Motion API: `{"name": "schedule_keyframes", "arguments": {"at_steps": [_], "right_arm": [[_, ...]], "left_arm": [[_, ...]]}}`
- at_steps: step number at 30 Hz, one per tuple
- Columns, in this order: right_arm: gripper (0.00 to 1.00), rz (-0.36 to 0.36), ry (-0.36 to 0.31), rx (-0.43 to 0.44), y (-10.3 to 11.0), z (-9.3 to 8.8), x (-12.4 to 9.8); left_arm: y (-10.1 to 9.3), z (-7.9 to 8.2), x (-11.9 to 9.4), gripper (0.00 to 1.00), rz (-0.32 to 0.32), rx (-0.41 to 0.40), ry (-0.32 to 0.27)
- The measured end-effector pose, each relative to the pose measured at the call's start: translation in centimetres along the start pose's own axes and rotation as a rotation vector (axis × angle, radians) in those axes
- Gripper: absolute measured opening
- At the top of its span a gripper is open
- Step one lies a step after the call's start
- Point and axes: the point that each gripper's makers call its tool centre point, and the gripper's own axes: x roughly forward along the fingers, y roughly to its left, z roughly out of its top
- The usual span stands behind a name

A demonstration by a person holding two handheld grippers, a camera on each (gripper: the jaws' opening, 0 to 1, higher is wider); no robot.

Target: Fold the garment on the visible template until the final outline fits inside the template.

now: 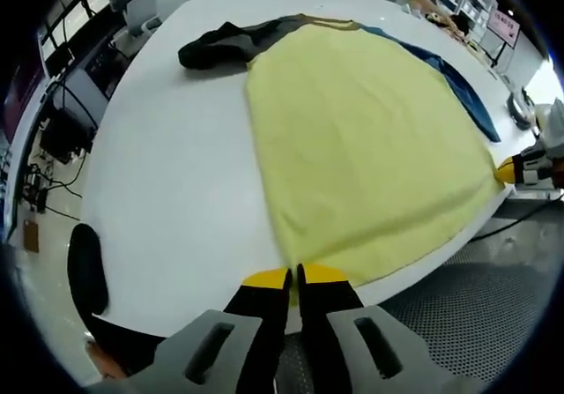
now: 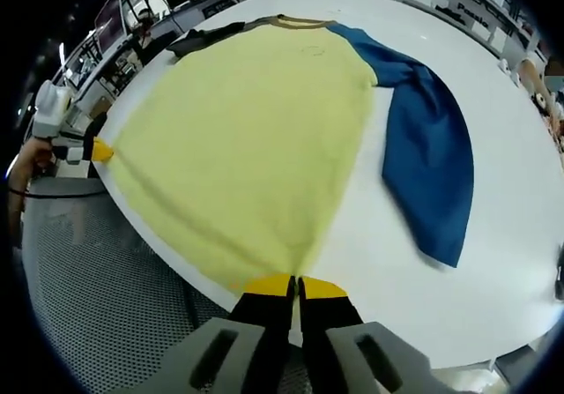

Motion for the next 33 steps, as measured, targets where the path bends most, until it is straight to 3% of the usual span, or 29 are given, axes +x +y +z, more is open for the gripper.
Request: {"name": "schedule_keyframes", "arguments": {"at_steps": [3,4,5,6,8,10,12,14,18,21,28,33], "right_arm": [[0.0,-0.032,-0.115,0.06,-1.1,1.7,-0.4],[0.01,-0.031,-0.123,0.067,-1.2,1.8,-0.6],[0.06,-0.028,-0.16,0.1,-1.5,2.5,-1.1],[0.13,-0.026,-0.219,0.121,-1.9,3.6,-1.4],[0.27,-0.04,-0.293,0.143,-3.0,4.8,-2.1],[0.4,-0.083,-0.371,0.134,-4.6,6.0,-2.8],[0.46,-0.124,-0.453,0.132,-6.0,7.2,-3.7],[0.5,-0.137,-0.511,0.122,-6.6,8.0,-4.6],[0.64,-0.136,-0.5,0.172,-8.2,7.8,-4.6],[0.69,-0.134,-0.488,0.188,-9.0,7.4,-4.3],[0.65,-0.141,-0.466,0.21,-11.0,6.4,-2.9],[0.49,-0.157,-0.418,0.224,-12.1,5.3,-1.7]], "left_arm": [[0.3,0.9,-0.2,0.15,0.029,0.059,-0.059],[0.3,1.2,-0.3,0.21,0.025,0.065,-0.077],[0.1,3.0,-0.8,0.28,0.018,0.044,-0.173],[-0.1,3.9,-1.3,0.33,-0.004,0.014,-0.226],[-0.4,4.7,-1.8,0.37,-0.032,-0.016,-0.26],[-0.1,5.3,-2.0,0.39,-0.02,-0.02,-0.29],[-0.2,6.4,-2.6,0.4,-0.013,-0.016,-0.363],[-0.7,6.8,-2.9,0.43,-0.043,-0.044,-0.395],[-1.5,7.2,-3.4,0.55,-0.075,-0.047,-0.429],[-1.8,7.4,-3.8,0.62,-0.077,-0.04,-0.445],[-2.8,7.6,-5.0,0.72,-0.111,-0.058,-0.459],[-3.1,8.1,-6.1,0.88,-0.096,-0.055,-0.499]]}}
